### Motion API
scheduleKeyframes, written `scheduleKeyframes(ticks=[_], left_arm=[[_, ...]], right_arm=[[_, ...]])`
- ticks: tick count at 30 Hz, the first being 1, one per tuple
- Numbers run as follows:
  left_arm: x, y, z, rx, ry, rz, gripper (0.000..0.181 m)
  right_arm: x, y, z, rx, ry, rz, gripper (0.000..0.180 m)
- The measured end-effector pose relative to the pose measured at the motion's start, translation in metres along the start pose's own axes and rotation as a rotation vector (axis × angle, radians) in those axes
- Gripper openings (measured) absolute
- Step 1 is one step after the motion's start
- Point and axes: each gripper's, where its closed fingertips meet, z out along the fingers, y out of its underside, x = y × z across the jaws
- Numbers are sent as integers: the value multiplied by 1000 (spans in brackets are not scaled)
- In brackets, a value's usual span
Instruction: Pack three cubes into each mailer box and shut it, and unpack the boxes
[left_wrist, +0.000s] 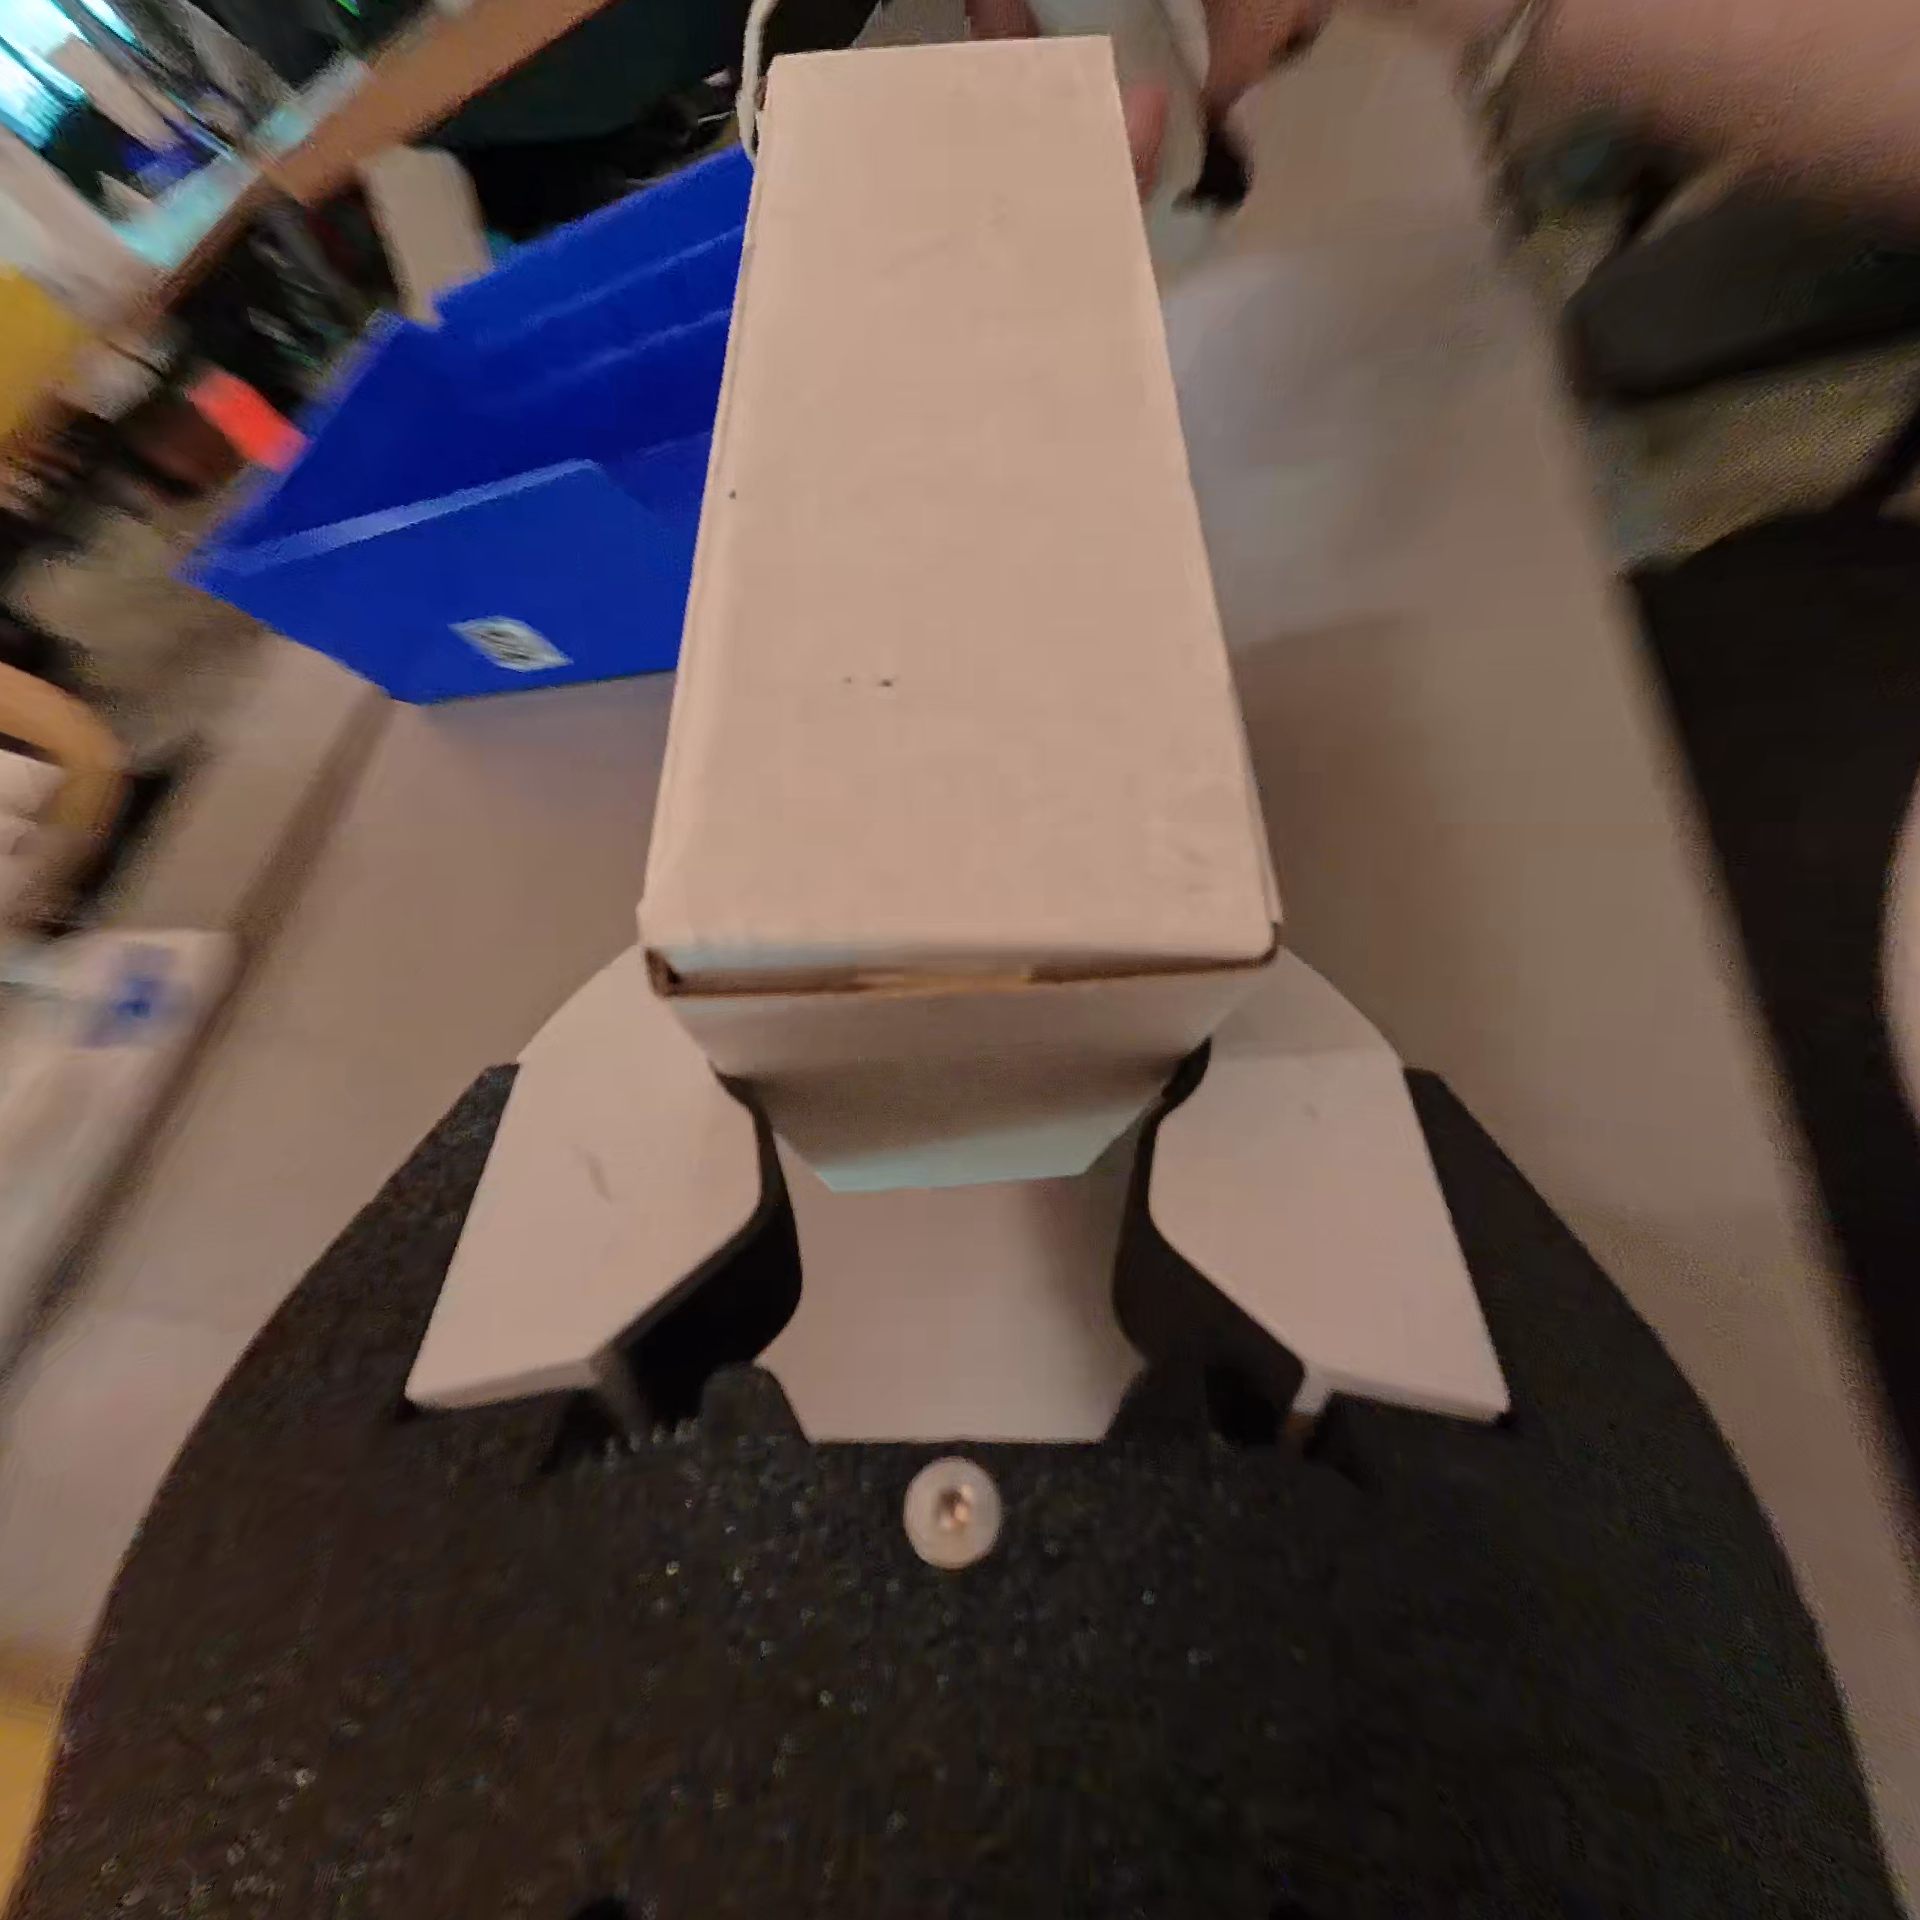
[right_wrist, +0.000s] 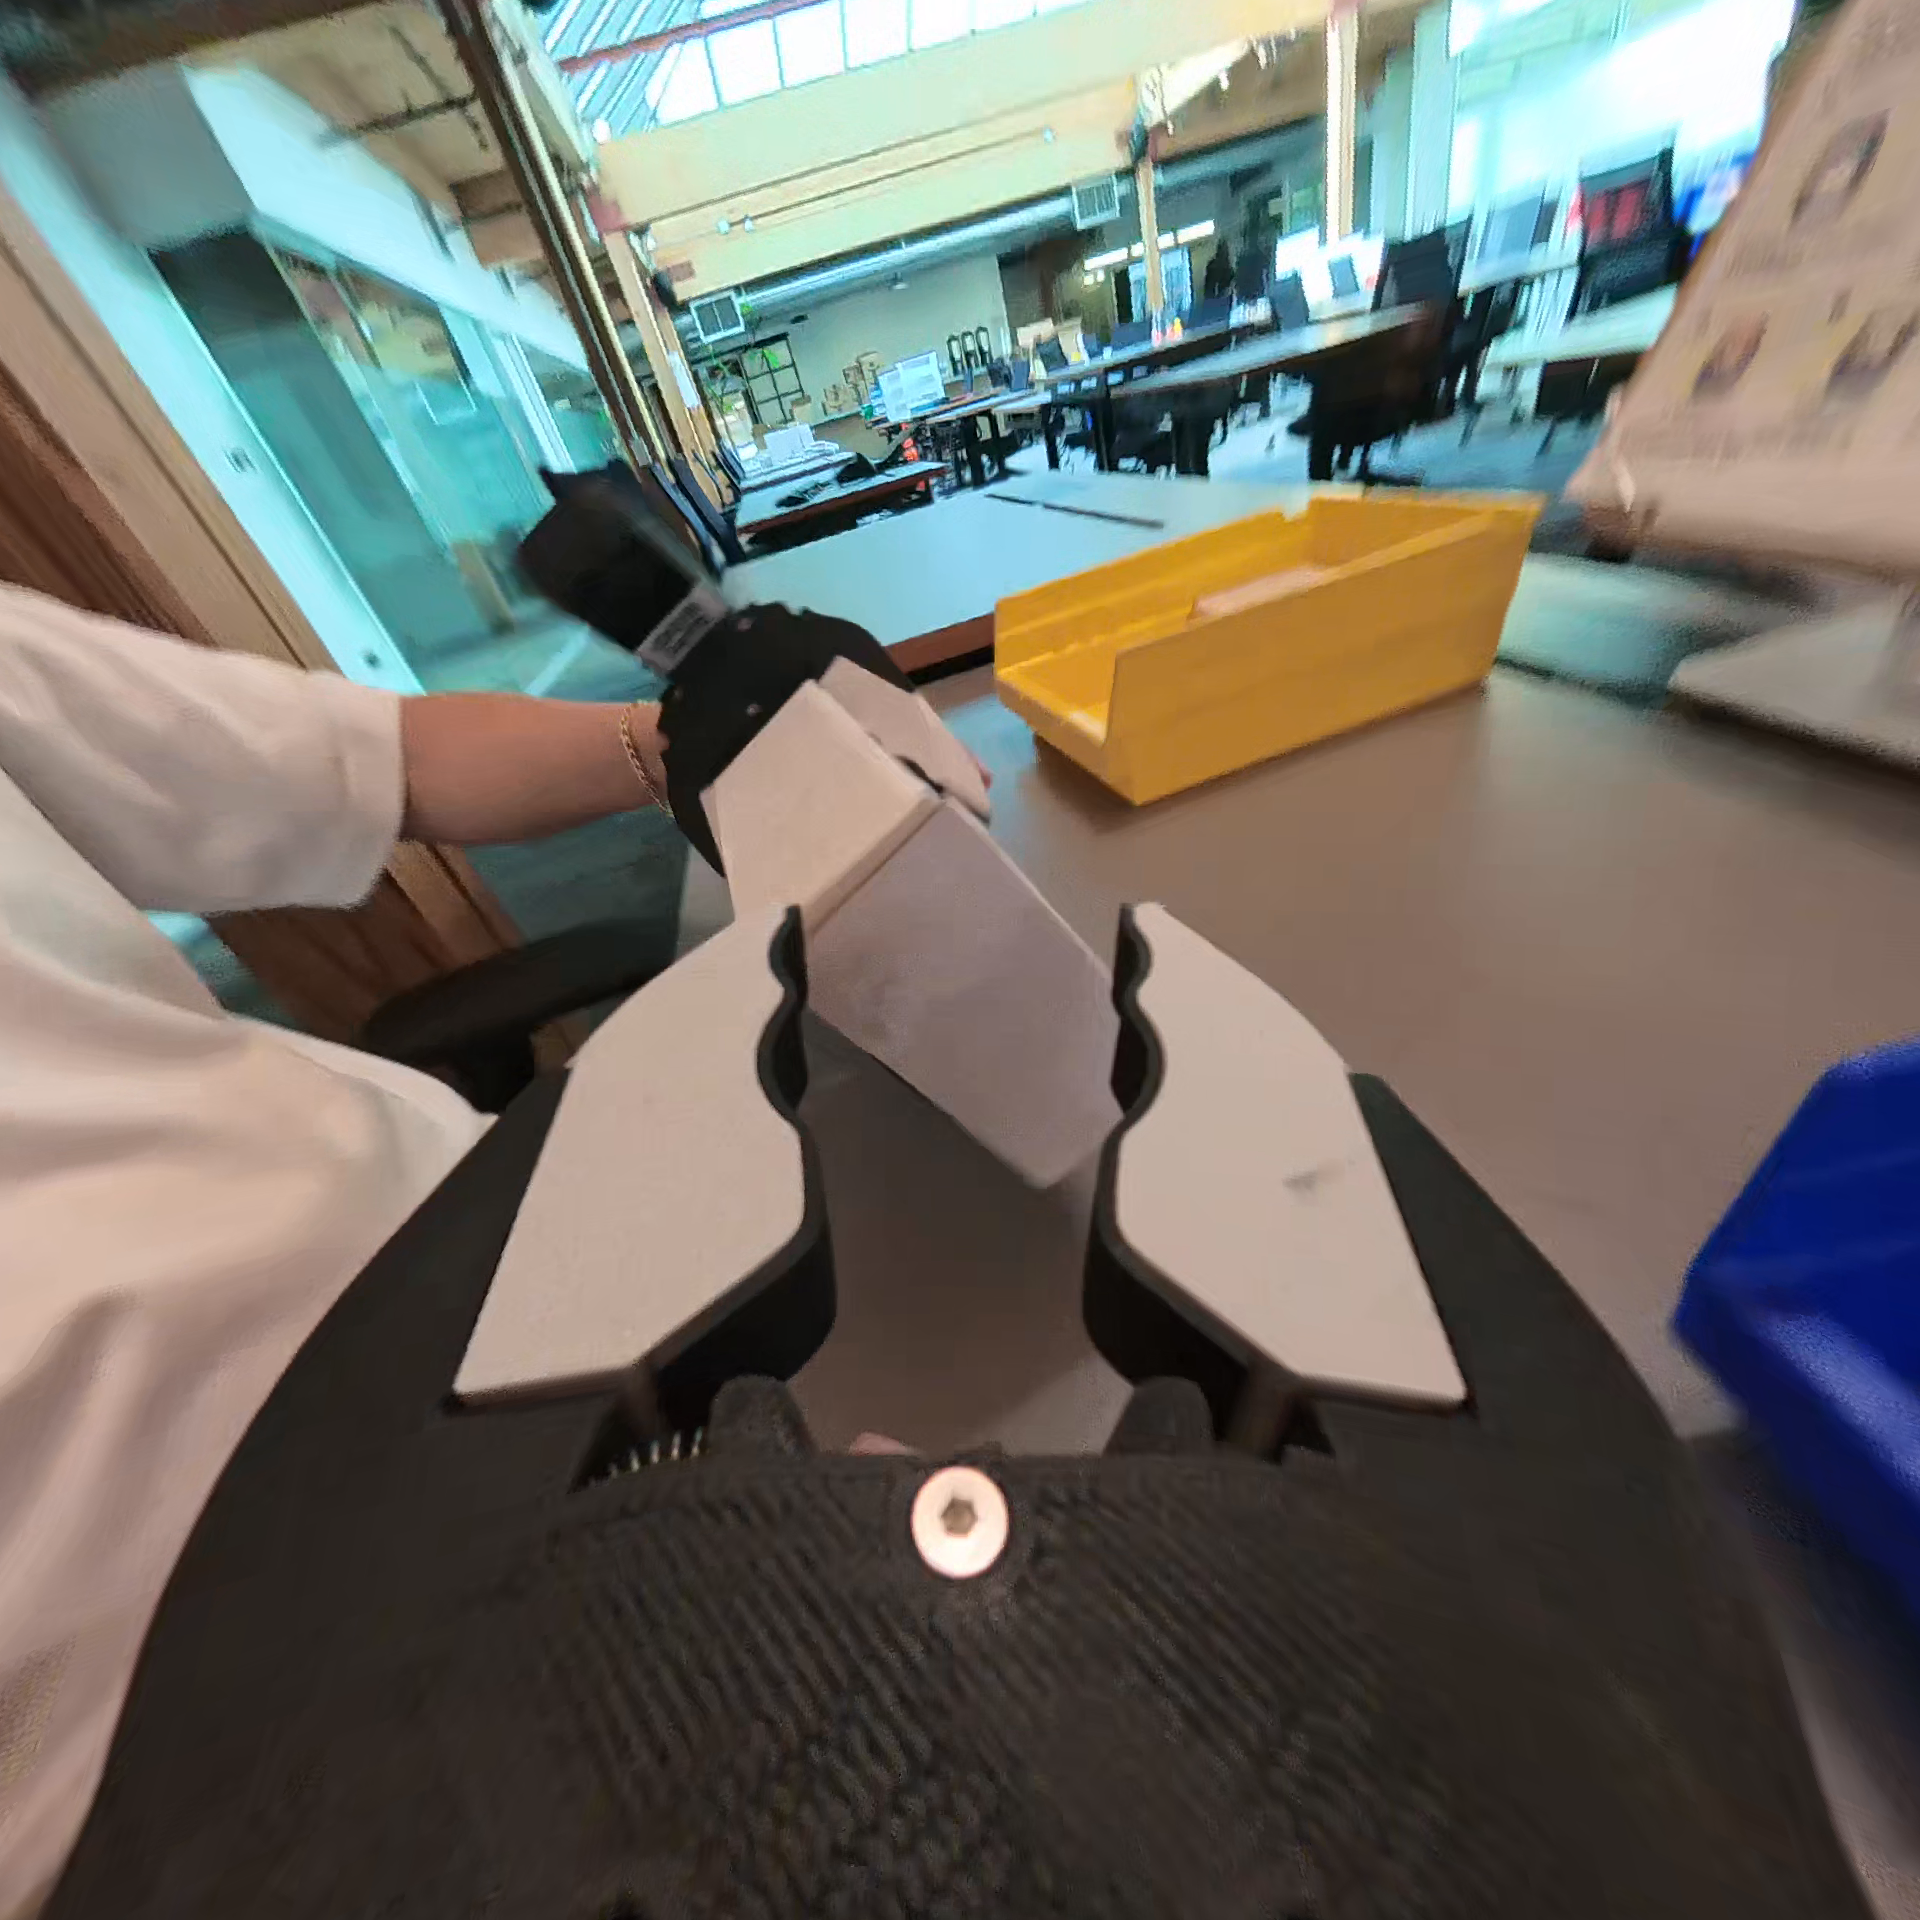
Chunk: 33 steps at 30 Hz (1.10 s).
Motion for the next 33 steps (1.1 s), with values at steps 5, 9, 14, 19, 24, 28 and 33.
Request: scheduleKeyframes(ticks=[5,9,14,19,24,28,33], left_arm=[[27,27,9,-50,236,-219,74],[26,36,17,-37,243,-261,74],[21,50,21,-56,207,-257,74],[15,51,15,-42,131,-315,84],[-3,38,-22,-37,-87,-234,91],[-14,-16,-52,73,-278,-143,80],[-8,-46,-28,-108,-367,81,58]], right_arm=[[-9,18,14,-137,90,-383,87],[-12,55,33,-262,-19,-278,95],[1,80,47,-332,-4,-259,95],[12,95,64,-369,40,-338,93],[26,113,69,-451,100,-375,94],[24,102,78,-345,89,-321,101],[19,100,82,-318,53,-311,82]])
